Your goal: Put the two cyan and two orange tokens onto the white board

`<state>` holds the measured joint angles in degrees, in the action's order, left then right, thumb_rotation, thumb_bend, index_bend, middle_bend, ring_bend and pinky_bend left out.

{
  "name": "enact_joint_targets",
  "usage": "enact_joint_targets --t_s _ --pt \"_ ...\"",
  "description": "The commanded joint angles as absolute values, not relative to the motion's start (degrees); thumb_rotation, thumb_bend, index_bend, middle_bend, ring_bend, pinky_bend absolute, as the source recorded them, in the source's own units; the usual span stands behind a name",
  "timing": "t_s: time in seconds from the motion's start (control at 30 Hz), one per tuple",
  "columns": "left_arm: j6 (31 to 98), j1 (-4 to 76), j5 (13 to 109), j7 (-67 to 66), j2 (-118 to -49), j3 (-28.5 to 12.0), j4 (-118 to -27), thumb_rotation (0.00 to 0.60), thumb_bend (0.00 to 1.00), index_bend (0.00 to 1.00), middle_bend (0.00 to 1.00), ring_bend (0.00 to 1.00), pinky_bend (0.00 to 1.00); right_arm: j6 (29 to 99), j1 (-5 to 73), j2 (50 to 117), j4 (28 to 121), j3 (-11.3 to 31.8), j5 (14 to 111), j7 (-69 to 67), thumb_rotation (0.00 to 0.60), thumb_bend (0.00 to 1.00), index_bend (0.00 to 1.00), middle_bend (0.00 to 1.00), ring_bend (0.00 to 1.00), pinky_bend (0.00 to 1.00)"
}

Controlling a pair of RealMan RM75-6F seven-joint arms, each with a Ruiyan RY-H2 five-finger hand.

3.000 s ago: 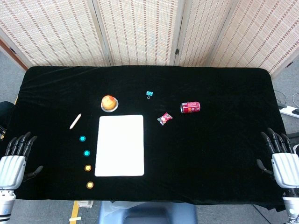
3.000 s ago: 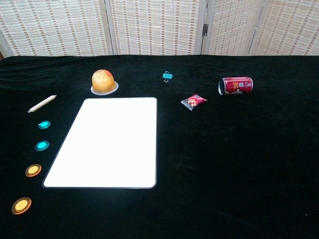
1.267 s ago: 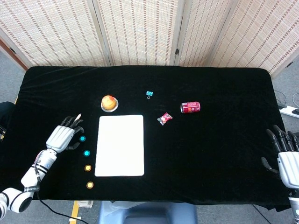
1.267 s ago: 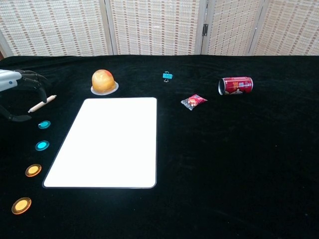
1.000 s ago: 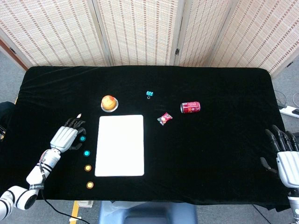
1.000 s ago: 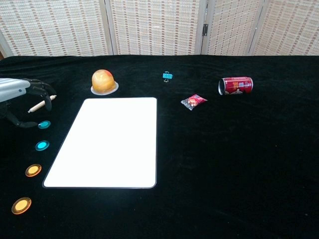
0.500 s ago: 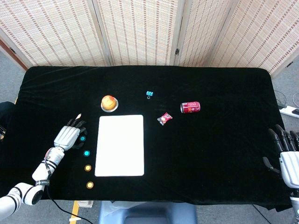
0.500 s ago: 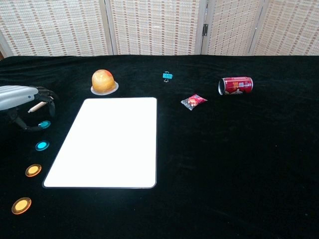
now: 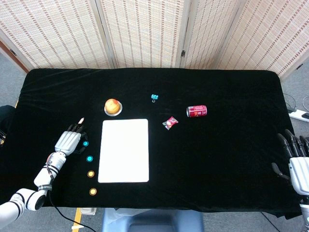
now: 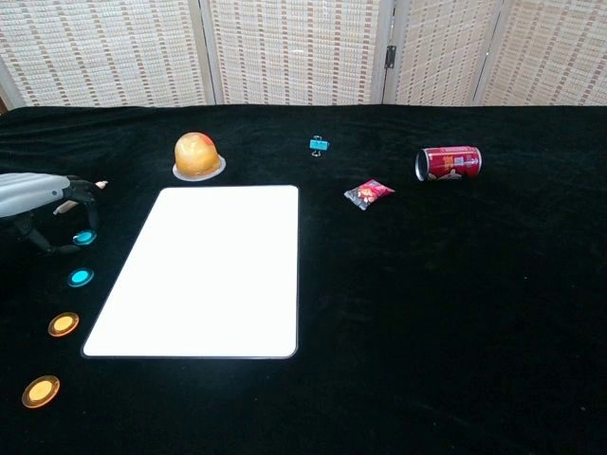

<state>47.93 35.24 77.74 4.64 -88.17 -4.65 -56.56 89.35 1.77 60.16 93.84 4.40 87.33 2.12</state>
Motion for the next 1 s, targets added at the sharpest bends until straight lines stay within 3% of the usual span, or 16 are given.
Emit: enact_joint_targets --t_s 0.03,0.43,1.0 --pt "48.1 35.3 77.8 4.9 -88.3 -4.6 -56.4 0.6 0.37 0.45 0.15 0.01 0.0 89.3 1.8 60.2 93.8 4.4 87.3 2.1 0.6 0.36 0.0 0.03 0.09 0.04" --pt "48.7 35.4 77.7 5.0 -89.1 -4.5 -55.7 0.6 0.37 0.48 0.15 0.01 0.0 89.3 1.6 60.3 93.5 4.5 86.9 1.7 0.6 0.36 0.0 0.03 0.09 0.04" --pt "52.8 35.0 80.0 7.9 -89.8 -4.3 -55.3 0.6 0.44 0.53 0.12 0.0 0.0 89.4 1.6 60.3 93.5 4.6 86.9 1.6 0.6 0.36 0.0 0.03 0.08 0.04"
